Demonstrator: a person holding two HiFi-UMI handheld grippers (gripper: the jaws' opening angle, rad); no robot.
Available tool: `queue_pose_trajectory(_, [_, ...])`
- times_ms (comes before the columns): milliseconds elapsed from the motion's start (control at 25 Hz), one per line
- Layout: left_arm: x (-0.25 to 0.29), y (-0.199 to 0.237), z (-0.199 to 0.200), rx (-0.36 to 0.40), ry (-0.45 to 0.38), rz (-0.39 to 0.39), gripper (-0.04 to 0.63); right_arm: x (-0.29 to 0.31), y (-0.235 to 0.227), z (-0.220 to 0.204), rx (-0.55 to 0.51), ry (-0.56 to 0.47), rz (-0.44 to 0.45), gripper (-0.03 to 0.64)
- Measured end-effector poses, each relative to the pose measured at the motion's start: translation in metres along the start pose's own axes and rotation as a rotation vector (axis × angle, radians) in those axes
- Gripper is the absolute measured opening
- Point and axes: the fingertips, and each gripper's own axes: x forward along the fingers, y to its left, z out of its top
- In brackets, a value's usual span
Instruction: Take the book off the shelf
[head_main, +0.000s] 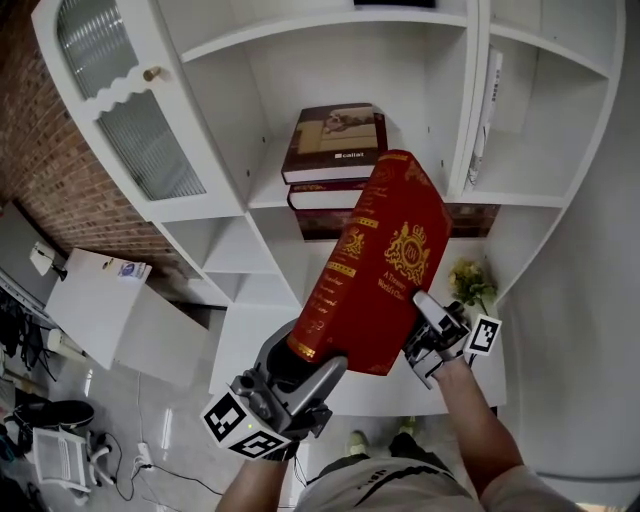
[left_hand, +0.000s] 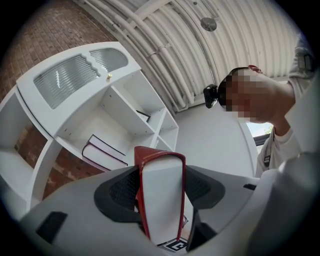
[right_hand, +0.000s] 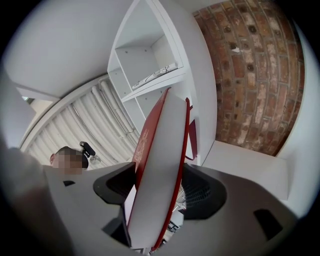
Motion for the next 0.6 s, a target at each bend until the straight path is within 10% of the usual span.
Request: queue_pose_trajectory(600, [-0.039, 0.000, -0.060, -0.070, 0.163, -0.007, 0.275, -0.057, 0.004, -0.031, -0.118, 0.013, -0.123, 0.298])
